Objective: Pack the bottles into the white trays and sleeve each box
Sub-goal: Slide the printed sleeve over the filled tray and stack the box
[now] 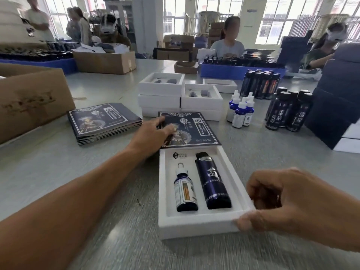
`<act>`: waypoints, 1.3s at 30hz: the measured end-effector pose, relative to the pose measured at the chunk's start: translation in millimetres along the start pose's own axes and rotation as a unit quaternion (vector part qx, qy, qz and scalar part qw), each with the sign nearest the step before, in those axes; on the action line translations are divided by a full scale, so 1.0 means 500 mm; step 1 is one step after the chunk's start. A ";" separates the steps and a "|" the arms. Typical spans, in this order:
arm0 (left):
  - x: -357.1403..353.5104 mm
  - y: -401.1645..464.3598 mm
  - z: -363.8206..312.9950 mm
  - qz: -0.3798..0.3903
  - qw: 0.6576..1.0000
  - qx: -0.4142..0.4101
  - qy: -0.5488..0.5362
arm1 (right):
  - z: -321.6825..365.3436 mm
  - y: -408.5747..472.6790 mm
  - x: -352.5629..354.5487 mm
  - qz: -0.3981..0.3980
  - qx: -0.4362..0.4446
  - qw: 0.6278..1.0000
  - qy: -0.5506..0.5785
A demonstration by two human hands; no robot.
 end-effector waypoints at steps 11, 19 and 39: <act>-0.024 0.016 -0.002 0.057 0.998 -0.016 -0.003 | 0.003 0.006 0.005 -0.056 0.026 0.998 0.009; -0.031 0.027 0.012 0.074 0.997 -0.009 -0.003 | 0.003 0.013 0.005 -0.094 0.058 0.993 0.033; -0.040 0.026 0.005 0.078 0.996 -0.033 0.000 | -0.016 0.040 -0.002 -0.120 0.074 0.990 0.014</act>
Point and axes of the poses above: each hand's wrist, its own y-axis towards the middle knuckle, its own x-axis out of the back of the hand, z = x × y, the point moved 10 cm from there along y, towards the middle knuckle, and after that the axes turned 9 degrees about y, right-handed, at the moved point
